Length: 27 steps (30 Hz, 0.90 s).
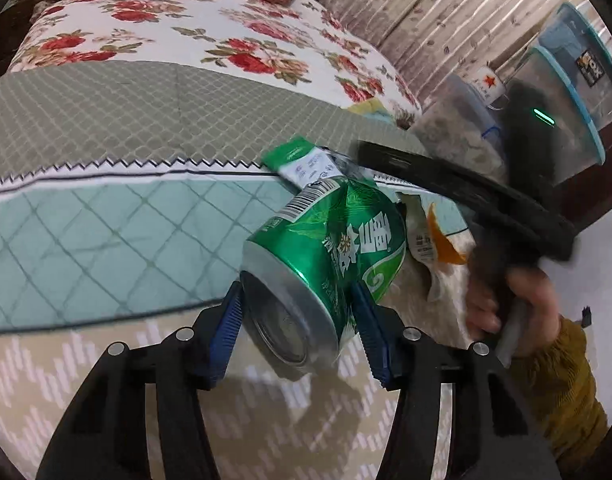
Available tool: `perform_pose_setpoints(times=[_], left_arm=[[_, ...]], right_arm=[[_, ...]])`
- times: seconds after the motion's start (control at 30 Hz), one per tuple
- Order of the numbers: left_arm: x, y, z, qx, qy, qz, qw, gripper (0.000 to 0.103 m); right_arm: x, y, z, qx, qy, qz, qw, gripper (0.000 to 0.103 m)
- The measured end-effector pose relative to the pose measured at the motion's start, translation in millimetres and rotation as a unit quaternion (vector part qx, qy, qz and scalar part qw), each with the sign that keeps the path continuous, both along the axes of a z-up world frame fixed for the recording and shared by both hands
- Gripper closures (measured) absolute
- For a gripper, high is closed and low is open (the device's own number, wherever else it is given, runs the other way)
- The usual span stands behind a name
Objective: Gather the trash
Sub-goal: 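Grasp the green can with the left tool while the right tool grasps the green-white packet, then carry can and packet over the wastebasket and open both tools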
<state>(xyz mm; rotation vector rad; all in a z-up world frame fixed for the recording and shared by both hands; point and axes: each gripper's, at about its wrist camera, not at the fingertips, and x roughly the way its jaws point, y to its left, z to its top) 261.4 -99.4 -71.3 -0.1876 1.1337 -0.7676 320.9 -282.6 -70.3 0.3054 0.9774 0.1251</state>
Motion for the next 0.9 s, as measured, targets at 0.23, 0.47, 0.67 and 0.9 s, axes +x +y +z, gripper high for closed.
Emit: perform_pose_setpoints(times=[0.23,0.47,0.67,0.9], left_arm=[[-26,20,1,-0.022,0.017,0.025,0.9993,0.052],[-68,58,5,-0.012,0.014,0.037,0.9991,0.052],[-100,64,7,-0.005,0.016,0.034,0.9993,0.052],[-130,22,4,-0.003,0.02,-0.02,0.9996,0.052]], right_arm=[[-3,31,-20,-0.023,0.009,0.036,0.999,0.082],[-64,44,-19,-0.017,-0.02,0.054,0.998,0.088],[-145,45,-14,0.01,-0.044,0.063,0.997,0.089],[-240,22,-15,-0.007,-0.068,0.025,0.997,0.089]])
